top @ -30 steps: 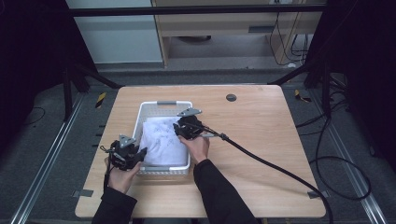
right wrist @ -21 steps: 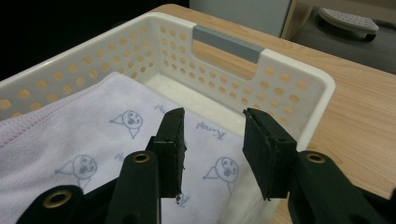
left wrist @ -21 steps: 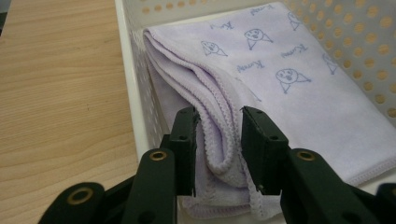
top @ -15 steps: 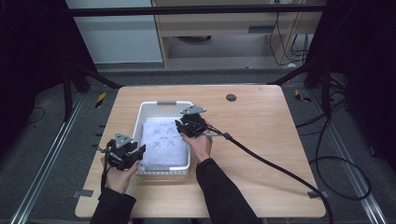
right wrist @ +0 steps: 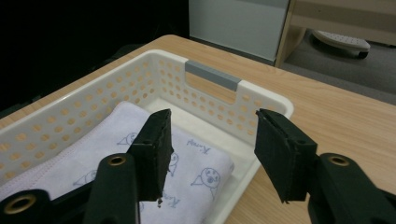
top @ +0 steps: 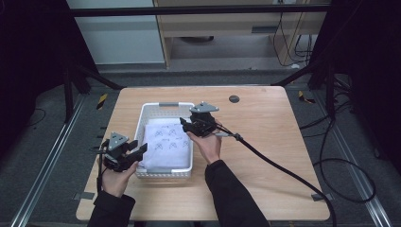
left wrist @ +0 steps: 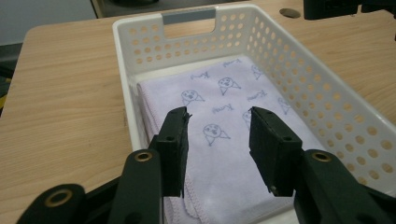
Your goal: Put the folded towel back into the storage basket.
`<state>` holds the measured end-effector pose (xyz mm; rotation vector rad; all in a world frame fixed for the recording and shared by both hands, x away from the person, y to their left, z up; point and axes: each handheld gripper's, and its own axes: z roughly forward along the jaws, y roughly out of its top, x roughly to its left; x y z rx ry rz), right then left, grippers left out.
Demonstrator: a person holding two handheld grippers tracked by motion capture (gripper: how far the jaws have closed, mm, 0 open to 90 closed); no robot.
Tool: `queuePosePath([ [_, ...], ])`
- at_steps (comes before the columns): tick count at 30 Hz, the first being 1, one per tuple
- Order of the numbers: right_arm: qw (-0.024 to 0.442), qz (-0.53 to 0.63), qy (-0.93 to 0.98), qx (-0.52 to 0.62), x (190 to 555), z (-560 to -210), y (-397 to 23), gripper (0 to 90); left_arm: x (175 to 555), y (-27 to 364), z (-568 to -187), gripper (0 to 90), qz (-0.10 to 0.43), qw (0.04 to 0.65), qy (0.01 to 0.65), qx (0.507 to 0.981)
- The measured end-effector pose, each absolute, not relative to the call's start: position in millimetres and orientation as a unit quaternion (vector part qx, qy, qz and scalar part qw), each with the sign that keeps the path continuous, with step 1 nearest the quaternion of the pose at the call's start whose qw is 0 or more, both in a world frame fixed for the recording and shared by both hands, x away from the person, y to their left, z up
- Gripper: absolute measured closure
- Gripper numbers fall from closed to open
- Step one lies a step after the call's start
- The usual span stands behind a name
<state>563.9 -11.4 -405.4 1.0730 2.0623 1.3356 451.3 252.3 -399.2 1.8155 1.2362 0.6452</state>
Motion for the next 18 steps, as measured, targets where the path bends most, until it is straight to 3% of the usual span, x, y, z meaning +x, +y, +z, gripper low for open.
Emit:
queuePosePath([
  [18, 0.239, 0.513, 0.729, 0.386, 539, -381, -83, 33.3, 450, 251, -397, 41.6, 0.252, 0.432, 0.467, 0.729],
])
